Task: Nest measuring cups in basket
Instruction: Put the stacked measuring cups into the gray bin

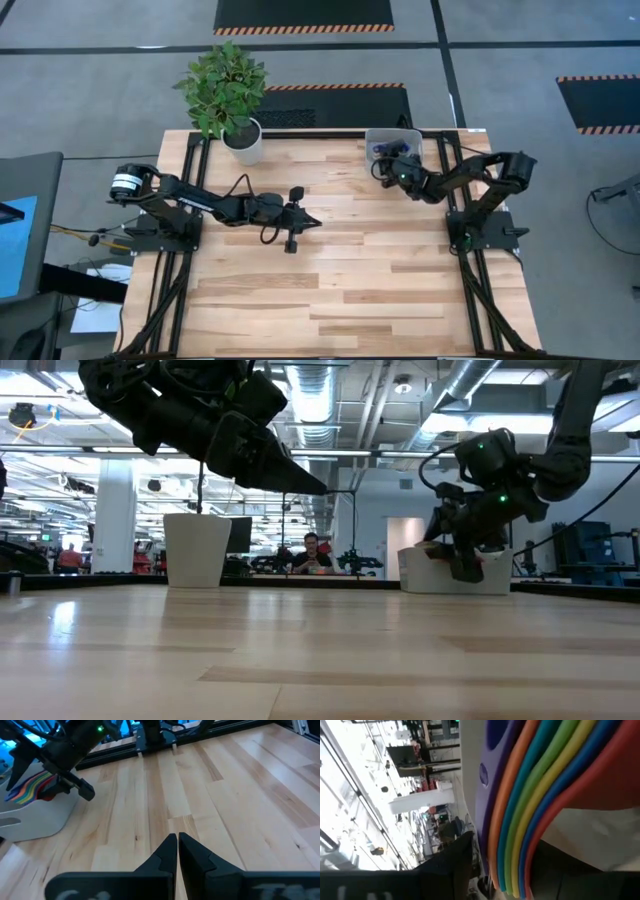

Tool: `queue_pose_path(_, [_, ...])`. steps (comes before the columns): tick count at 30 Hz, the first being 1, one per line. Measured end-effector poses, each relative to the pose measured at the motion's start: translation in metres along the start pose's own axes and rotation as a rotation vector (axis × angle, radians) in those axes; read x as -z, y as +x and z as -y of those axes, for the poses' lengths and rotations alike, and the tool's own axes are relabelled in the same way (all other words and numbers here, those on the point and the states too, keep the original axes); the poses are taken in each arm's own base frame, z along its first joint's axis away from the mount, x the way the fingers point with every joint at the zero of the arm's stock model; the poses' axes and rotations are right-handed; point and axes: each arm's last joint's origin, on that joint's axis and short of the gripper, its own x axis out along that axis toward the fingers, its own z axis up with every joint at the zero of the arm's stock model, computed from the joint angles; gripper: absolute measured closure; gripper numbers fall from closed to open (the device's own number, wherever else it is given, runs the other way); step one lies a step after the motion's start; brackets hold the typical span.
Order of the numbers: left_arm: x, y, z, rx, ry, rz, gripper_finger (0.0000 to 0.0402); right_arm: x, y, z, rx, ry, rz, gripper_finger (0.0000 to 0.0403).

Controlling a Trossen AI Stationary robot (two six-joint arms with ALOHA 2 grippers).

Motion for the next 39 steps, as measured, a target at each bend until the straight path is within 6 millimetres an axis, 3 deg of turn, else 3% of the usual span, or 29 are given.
queue_pose_path(25, [0.001, 0.000, 0.000, 0.001, 0.000, -0.010, 0.0395, 0.002, -0.006, 0.010, 0.048, -0.291, 0.080, 0.0250])
queue_pose_path(34, [0.001, 0.000, 0.000, 0.000, 0.008, -0.007, 0.0395, 0.002, -0.006, 0.010, 0.045, -0.209, 0.082, 0.0241])
queue_pose_path(39, [0.000, 0.000, 0.000, -0.002, 0.008, 0.000, 0.0395, 0.004, -0.006, 0.010, 0.054, -0.269, 0.042, 0.0245])
